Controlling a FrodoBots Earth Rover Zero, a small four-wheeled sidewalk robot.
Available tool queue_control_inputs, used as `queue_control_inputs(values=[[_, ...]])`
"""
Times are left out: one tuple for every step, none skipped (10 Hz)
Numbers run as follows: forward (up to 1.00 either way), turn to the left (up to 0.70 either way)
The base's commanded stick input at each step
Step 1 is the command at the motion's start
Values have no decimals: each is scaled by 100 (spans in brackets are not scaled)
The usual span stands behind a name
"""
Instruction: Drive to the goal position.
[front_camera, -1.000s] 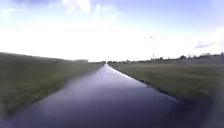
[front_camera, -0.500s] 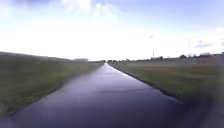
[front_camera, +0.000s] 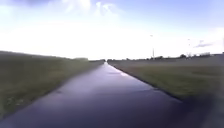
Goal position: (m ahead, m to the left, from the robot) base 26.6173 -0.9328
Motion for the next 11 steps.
queue_control_inputs(values=[[45, 0], [45, 0], [45, 0], [45, 0], [45, 0], [45, 0], [45, 0], [45, 0], [45, 0], [45, 0], [45, 0]])
